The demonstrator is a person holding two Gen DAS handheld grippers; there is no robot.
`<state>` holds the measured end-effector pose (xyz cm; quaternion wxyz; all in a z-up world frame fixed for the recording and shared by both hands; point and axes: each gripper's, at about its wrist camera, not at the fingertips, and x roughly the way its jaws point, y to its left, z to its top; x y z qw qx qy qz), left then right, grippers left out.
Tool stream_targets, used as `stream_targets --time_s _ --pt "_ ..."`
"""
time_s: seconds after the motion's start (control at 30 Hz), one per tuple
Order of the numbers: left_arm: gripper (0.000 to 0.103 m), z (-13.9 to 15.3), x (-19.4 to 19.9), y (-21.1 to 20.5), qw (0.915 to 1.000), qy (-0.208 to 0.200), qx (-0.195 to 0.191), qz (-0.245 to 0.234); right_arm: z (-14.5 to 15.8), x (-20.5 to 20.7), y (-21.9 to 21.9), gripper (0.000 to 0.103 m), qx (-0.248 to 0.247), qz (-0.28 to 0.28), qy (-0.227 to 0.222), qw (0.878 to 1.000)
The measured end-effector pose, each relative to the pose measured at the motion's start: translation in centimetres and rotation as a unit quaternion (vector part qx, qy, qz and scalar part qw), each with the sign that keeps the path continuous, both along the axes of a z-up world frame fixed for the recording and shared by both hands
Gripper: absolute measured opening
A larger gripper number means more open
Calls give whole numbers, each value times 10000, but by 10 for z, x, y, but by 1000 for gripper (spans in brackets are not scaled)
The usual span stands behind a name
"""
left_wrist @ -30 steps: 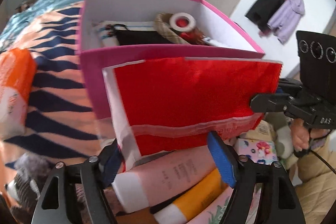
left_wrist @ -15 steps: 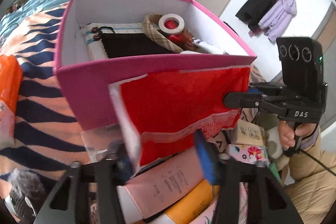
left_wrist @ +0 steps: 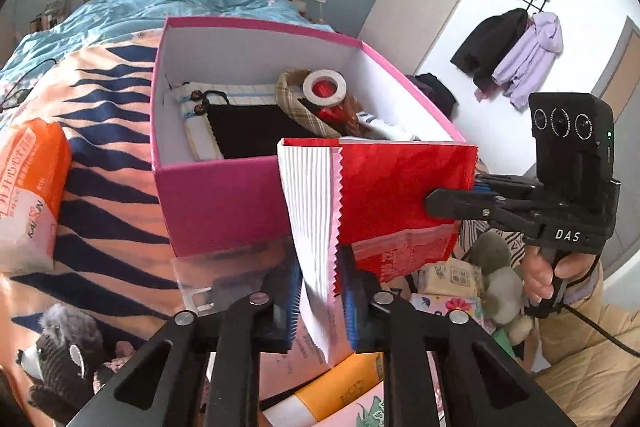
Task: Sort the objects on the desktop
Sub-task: 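Carry the red bag with both grippers over the pink box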
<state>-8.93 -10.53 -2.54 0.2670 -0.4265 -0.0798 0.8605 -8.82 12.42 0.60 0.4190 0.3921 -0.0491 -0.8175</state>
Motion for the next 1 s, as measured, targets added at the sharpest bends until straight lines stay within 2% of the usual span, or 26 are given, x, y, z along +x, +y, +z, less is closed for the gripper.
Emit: stream_targets --time_s 0.23,0.63,1.0 --pt "11 16 7 3 9995 265 -101 144 11 0 2 12 -104 17 121 9999" --pt "11 36 5 2 9986 373 -121 341 38 -3 -4 12 -69 100 469 9988" --pt "11 47 -1 -1 9977 444 -136 486 49 -8 -8 12 -65 176 621 9979"
